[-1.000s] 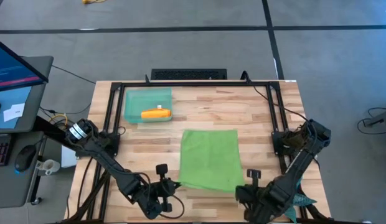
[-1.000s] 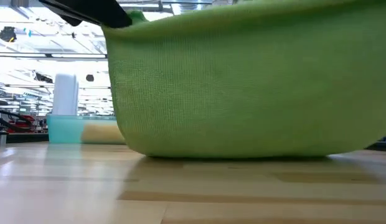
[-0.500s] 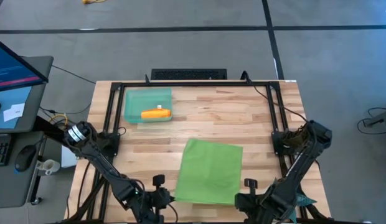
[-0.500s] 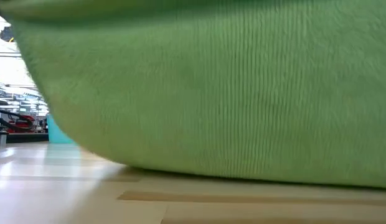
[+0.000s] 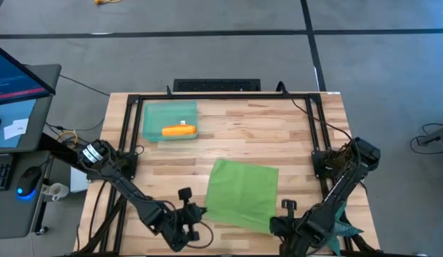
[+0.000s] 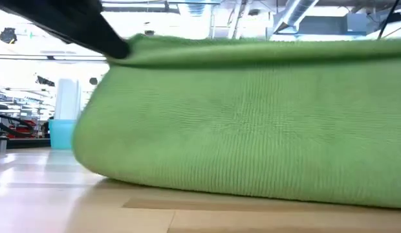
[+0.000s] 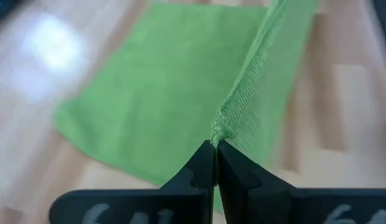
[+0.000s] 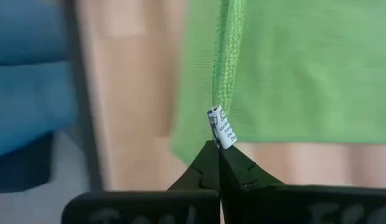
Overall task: Roll microfiber towels into tight, uniform cylinder then place into a basket
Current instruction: Roll the green microfiber cloth
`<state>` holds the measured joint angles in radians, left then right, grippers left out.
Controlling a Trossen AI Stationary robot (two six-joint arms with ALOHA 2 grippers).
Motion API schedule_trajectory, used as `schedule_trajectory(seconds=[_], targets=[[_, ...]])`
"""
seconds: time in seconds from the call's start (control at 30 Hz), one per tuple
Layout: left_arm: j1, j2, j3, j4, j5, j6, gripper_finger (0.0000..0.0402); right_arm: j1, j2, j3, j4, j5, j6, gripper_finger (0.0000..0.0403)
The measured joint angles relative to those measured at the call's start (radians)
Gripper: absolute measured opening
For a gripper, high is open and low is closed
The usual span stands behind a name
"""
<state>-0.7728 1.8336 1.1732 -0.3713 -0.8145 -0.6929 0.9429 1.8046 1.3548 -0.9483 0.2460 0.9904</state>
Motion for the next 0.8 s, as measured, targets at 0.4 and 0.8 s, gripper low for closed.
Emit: schedule_trajectory(seconds=[0.4,0.8], targets=[[0.102,0.0,0.154,-0.202,-0.08,0.246,0.0,-0.066,0.0,0.15,-0.266,0.095,-0.161,0.0009],[0.108,0.0,0.4,-0.666,-0.243,0.222,0.0,-0.11,0.0,0.351,-0.622,0.306,-0.163,0.0009]])
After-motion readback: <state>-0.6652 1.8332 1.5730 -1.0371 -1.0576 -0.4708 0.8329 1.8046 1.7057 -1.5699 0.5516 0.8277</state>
